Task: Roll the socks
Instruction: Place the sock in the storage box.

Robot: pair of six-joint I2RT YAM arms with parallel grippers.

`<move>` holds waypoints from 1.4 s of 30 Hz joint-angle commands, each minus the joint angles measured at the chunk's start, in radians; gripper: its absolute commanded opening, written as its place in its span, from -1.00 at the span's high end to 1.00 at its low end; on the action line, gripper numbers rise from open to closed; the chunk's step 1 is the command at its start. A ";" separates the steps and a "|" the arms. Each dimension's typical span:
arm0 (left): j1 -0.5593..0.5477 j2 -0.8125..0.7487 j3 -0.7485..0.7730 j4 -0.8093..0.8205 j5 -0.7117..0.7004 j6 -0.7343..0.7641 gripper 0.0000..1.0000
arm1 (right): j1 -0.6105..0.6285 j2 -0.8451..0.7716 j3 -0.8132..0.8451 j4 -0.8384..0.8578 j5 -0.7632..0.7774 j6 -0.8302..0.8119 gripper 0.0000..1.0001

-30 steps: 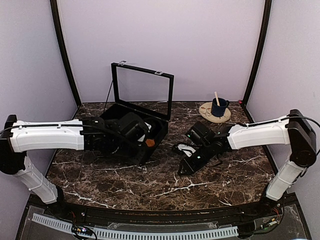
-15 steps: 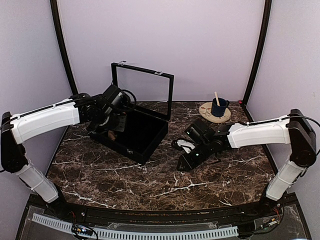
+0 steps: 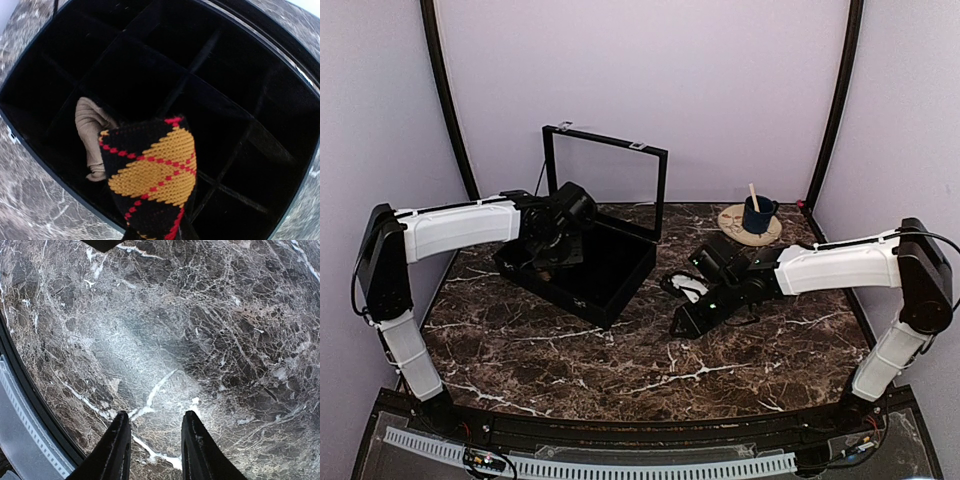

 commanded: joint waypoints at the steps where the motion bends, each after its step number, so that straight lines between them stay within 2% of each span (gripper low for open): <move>1: 0.011 -0.007 -0.008 -0.018 0.037 -0.160 1.00 | -0.006 -0.007 -0.010 0.046 -0.010 -0.008 0.35; 13: 0.012 -0.011 -0.107 0.007 0.112 -0.398 1.00 | -0.006 -0.024 -0.039 0.055 -0.034 -0.025 0.35; 26: 0.021 0.038 -0.113 0.022 0.138 -0.475 1.00 | -0.006 -0.039 -0.079 0.067 -0.038 -0.021 0.35; 42: 0.074 0.120 -0.064 -0.015 0.251 -0.525 1.00 | -0.006 -0.039 -0.086 0.091 -0.039 -0.024 0.35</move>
